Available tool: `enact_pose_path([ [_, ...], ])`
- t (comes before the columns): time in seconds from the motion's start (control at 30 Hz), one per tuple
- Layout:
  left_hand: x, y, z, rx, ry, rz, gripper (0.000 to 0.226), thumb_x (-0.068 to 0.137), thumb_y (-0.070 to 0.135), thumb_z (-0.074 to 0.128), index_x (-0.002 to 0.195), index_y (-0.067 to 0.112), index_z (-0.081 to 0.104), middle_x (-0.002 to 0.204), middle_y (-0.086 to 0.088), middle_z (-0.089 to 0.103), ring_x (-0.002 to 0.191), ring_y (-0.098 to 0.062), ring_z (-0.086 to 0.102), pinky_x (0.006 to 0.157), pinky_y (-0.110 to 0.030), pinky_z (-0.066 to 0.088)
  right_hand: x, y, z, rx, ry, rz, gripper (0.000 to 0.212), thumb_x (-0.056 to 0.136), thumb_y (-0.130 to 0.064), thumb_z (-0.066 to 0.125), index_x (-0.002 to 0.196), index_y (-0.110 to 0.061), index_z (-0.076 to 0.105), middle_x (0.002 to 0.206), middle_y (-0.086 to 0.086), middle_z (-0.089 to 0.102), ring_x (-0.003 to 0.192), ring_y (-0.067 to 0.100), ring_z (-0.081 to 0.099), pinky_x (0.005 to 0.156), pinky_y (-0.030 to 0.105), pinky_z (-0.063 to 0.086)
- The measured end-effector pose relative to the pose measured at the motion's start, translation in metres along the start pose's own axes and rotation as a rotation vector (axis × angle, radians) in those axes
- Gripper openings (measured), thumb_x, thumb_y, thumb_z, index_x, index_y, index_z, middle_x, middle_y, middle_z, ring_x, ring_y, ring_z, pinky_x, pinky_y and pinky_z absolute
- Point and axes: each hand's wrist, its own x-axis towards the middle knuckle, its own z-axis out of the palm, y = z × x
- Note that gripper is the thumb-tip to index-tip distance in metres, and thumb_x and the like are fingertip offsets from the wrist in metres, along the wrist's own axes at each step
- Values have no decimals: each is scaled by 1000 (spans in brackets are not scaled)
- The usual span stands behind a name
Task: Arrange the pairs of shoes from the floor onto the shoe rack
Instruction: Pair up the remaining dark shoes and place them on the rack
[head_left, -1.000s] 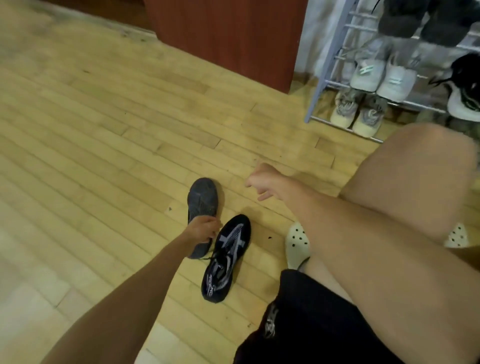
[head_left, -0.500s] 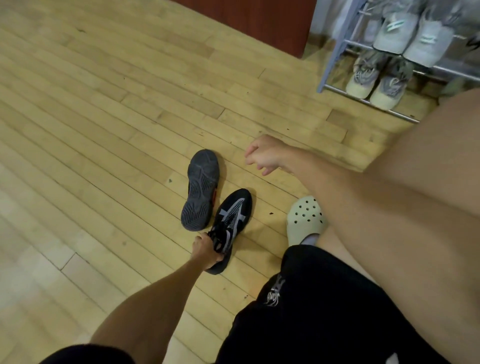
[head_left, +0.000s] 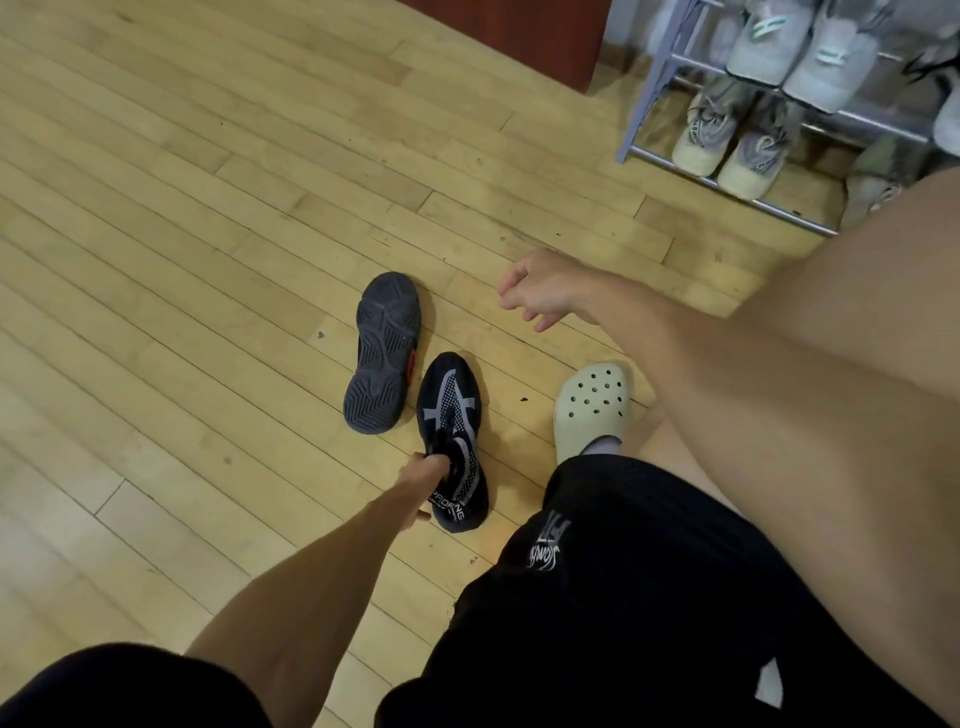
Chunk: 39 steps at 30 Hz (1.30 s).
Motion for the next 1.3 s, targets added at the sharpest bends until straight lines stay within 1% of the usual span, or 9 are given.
enact_pose_path([
  [0.1, 2, -7, 16, 66, 60, 8, 93, 73, 46, 75, 145, 16, 25, 145, -11, 27, 133, -35, 34, 103, -55, 41, -3, 6, 0, -15, -18, 11, 25, 92, -15, 55, 115, -10, 63, 124, 6, 58, 99, 20, 63, 71, 26, 57],
  [0.17, 6, -13, 24, 233, 164, 56, 100, 67, 33, 84, 144, 13, 24, 141, -13, 28, 130, -35, 36, 102, -52, 44, -4, 9, 0, -24, -32, 13, 21, 92, -15, 55, 111, -12, 64, 122, 6, 59, 98, 19, 62, 74, 28, 57],
  [0.27, 7, -12, 28, 161, 199, 39, 83, 67, 13, 83, 133, 13, 33, 133, -15, 38, 121, -35, 44, 94, -51, 50, -7, 12, -1, -28, -48, 5, 18, 92, -15, 55, 108, -14, 64, 117, 4, 58, 95, 18, 61, 71, 26, 57],
  [0.5, -18, 25, 7, -347, -147, 6, 28, 78, -8, 68, 102, 1, 57, 122, -17, 55, 102, -31, 55, 74, -47, 54, -12, 8, -6, -35, -46, -25, 20, 92, -15, 56, 110, -13, 63, 122, 8, 62, 92, 17, 60, 73, 27, 56],
  [0.67, -42, 77, -5, -504, -233, 235, 29, 82, -8, 63, 107, 6, 57, 119, -14, 59, 103, -30, 56, 83, -50, 52, -21, 2, -6, -54, -58, -34, 23, 93, -16, 57, 115, -14, 62, 104, 4, 60, 91, 15, 54, 66, 23, 50],
  [0.77, -62, 121, -17, -532, -228, 361, 38, 82, -8, 64, 118, 2, 58, 115, -15, 64, 93, -28, 62, 83, -50, 55, -22, -4, -13, -22, -17, -22, 34, 92, -22, 60, 124, -12, 57, 98, -1, 53, 96, 18, 52, 77, 31, 52],
  [0.97, -114, 213, -36, -445, -216, 627, 53, 75, -7, 70, 125, 1, 55, 119, -19, 67, 105, -36, 66, 83, -52, 56, -29, -24, -64, 113, 172, -34, 57, 86, -28, 69, 137, -12, 48, 129, 8, 58, 111, 24, 60, 84, 36, 57],
  [1.2, -207, 319, -10, -206, -170, 906, 45, 73, -2, 75, 115, 5, 61, 109, -12, 72, 99, -30, 68, 75, -48, 60, -80, -28, -169, 270, 434, -154, 52, 85, -16, 71, 133, -9, 54, 122, 10, 63, 105, 28, 65, 86, 44, 58],
  [1.3, -247, 361, 20, -88, -161, 989, 32, 71, -5, 75, 95, 14, 64, 102, -7, 73, 95, -28, 69, 72, -45, 60, -111, -15, -216, 218, 498, -184, 44, 87, -15, 68, 129, -11, 57, 110, 7, 66, 95, 24, 67, 83, 40, 58],
])
